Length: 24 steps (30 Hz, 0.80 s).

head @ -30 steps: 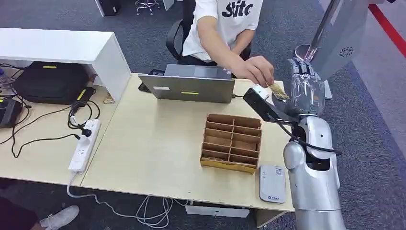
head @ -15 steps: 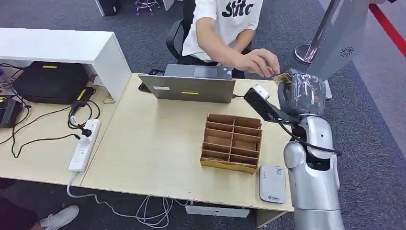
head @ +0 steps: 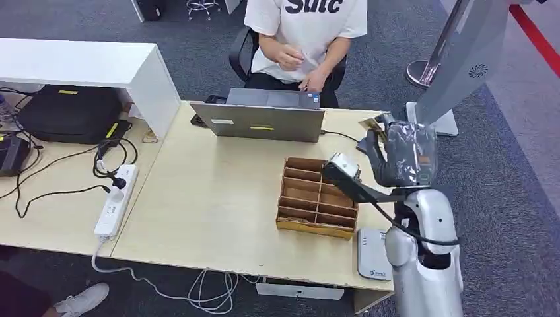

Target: Pass the card to the sensor for recognition and then transmit it.

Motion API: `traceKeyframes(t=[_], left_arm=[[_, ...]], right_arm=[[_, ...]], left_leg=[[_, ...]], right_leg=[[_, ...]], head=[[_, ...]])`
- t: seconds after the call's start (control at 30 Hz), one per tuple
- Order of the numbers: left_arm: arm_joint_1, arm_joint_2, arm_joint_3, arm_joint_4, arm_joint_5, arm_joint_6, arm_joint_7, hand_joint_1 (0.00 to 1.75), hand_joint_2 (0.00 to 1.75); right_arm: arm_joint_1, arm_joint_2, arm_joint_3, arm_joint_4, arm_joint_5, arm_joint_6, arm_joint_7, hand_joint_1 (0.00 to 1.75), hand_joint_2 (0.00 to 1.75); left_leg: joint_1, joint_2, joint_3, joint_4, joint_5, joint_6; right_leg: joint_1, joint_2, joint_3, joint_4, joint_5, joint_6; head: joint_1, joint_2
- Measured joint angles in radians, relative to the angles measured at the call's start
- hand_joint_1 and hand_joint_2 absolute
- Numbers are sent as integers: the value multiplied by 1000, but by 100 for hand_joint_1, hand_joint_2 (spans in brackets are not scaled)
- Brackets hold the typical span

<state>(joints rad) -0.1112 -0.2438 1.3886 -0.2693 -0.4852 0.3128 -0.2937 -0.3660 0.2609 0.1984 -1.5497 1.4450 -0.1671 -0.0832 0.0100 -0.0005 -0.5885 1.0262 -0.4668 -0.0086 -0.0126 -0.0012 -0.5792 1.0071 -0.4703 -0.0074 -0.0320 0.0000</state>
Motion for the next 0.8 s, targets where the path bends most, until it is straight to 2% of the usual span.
traceKeyframes(t=[0.13,0.4,0.57,0.8], left_arm=[[0,-8,6,0,19,10,-5,0,175],[0,-27,34,0,60,41,-23,0,175],[0,-32,45,0,81,57,-31,0,175],[0,-33,50,0,99,72,-37,0,175]], right_arm=[[112,-32,27,-79,-41,-32,-12,175,175],[348,-70,16,-178,-239,-127,-101,175,175],[439,-73,-32,-188,-341,-118,-135,175,175],[499,-73,-76,-160,-366,-107,-156,175,175]], left_leg=[[0,0,0,0,-1,1],[0,0,0,0,-1,1],[0,0,0,0,-1,1],[0,0,0,0,-1,1]], right_leg=[[0,0,0,0,0,1],[0,0,0,-1,-1,1],[0,0,0,-1,-1,1],[0,0,0,-1,-1,1]], head=[[0,0],[0,0],[0,0],[0,0]])
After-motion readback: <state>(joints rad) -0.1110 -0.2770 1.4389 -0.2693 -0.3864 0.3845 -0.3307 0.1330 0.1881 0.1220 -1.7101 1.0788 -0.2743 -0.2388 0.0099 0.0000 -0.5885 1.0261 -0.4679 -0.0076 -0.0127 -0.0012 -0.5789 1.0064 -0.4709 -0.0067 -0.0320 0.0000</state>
